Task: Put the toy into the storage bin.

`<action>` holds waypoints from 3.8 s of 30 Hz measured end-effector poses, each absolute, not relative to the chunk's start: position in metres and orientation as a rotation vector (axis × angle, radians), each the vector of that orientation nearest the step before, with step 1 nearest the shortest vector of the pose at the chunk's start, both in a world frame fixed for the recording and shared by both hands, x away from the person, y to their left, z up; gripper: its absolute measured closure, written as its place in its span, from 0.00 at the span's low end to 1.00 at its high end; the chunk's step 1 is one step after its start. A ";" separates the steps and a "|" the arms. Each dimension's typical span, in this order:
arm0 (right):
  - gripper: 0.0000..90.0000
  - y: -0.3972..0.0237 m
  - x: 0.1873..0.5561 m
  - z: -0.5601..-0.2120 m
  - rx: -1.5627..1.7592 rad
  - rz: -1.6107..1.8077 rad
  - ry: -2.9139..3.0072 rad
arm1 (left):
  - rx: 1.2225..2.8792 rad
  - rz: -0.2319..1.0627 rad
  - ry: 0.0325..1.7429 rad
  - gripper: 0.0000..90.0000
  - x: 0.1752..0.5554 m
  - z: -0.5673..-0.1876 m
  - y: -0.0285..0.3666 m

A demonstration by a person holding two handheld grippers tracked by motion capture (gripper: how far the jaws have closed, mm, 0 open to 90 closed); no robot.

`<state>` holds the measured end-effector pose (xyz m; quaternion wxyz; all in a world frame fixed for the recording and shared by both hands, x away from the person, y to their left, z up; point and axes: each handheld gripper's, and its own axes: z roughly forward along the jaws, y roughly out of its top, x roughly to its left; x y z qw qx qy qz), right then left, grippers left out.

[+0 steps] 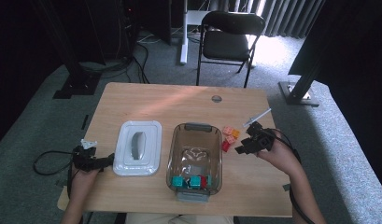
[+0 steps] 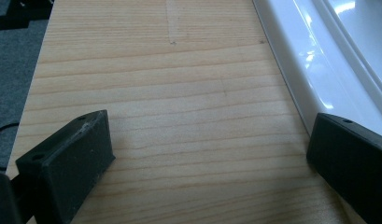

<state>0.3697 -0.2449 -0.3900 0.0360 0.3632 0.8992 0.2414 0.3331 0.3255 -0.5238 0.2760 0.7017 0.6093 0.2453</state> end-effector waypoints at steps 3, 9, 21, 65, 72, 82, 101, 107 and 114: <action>0.59 -0.252 0.381 -0.399 1.185 0.749 2.725 | 1.885 0.658 1.637 0.01 0.333 -0.524 0.326; 0.59 -0.262 0.414 -0.415 1.393 0.726 2.611 | 1.887 0.659 1.637 0.01 0.333 -0.524 0.326; 0.55 -0.247 0.467 -0.444 1.499 0.634 2.581 | 1.884 0.659 1.638 0.01 0.332 -0.524 0.325; 0.47 -0.201 0.510 -0.481 1.461 0.341 2.671 | 1.884 0.658 1.637 0.01 0.332 -0.524 0.325; 0.47 -0.218 0.504 -0.480 1.491 0.347 2.661 | 1.885 0.658 1.637 0.01 0.332 -0.524 0.325; 0.48 -0.241 0.495 -0.477 1.538 0.339 2.641 | 1.888 0.658 1.635 0.01 0.332 -0.524 0.326; 0.47 -0.242 0.496 -0.485 1.592 0.269 2.566 | 1.888 0.658 1.635 0.01 0.332 -0.524 0.326; 0.48 -0.243 0.497 -0.484 1.614 0.305 2.558 | 1.888 0.658 1.635 0.01 0.332 -0.524 0.326; 0.68 -0.242 0.491 -0.459 1.584 0.401 2.544 | 1.887 0.658 1.635 0.01 0.332 -0.524 0.326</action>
